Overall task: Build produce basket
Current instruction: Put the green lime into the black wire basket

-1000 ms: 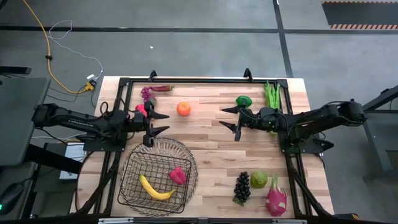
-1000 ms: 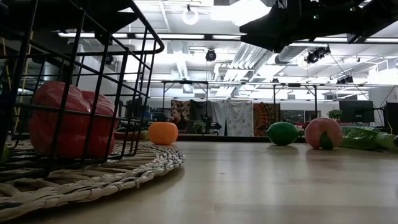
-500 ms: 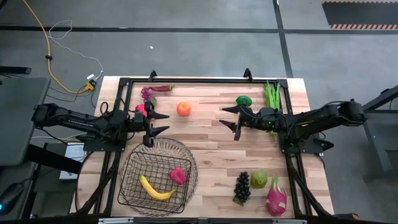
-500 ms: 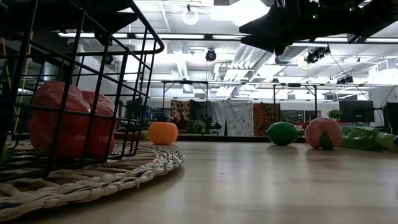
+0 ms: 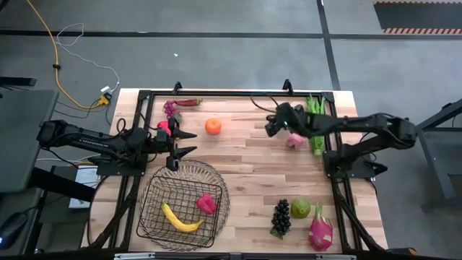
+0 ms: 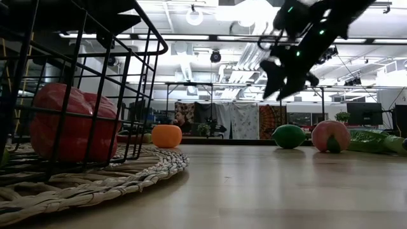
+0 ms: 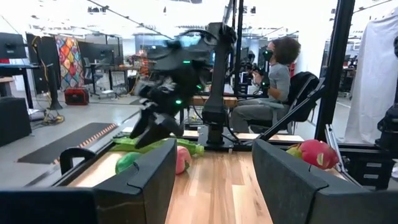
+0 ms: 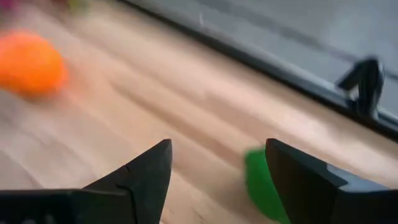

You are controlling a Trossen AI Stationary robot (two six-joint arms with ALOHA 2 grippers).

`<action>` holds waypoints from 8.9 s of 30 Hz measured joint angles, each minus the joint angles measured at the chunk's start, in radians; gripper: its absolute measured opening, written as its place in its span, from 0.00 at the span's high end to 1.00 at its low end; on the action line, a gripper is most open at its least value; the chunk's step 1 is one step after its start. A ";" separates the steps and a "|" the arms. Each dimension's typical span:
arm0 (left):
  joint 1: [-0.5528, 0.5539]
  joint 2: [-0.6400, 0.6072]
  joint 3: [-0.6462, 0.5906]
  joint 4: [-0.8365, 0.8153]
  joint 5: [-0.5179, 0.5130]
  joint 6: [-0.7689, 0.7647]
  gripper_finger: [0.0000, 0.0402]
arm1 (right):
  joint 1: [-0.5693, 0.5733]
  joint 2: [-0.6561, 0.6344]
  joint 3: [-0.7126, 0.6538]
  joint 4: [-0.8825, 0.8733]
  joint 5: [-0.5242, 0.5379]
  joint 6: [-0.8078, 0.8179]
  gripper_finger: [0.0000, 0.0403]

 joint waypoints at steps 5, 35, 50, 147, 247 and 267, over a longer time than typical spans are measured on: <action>0.000 0.000 0.000 -0.009 0.000 0.000 0.50 | -0.122 0.104 0.189 -0.349 -0.103 -0.114 0.38; 0.000 0.000 0.000 -0.013 -0.003 0.001 0.50 | -0.270 0.511 0.408 -0.540 -0.014 -0.688 0.38; 0.000 0.000 0.000 -0.013 -0.003 0.000 0.50 | -0.263 0.500 0.407 -0.544 0.019 -0.659 0.79; 0.000 0.000 0.000 0.001 -0.044 -0.101 0.50 | -0.480 0.431 0.068 0.332 -0.106 0.511 0.25; -0.085 0.561 0.226 0.259 -0.010 0.119 0.21 | 0.432 0.312 0.070 1.108 -0.443 -0.543 0.32; -0.085 0.620 0.286 0.277 0.085 0.026 0.21 | 0.446 0.309 0.071 1.126 -0.484 -0.557 0.32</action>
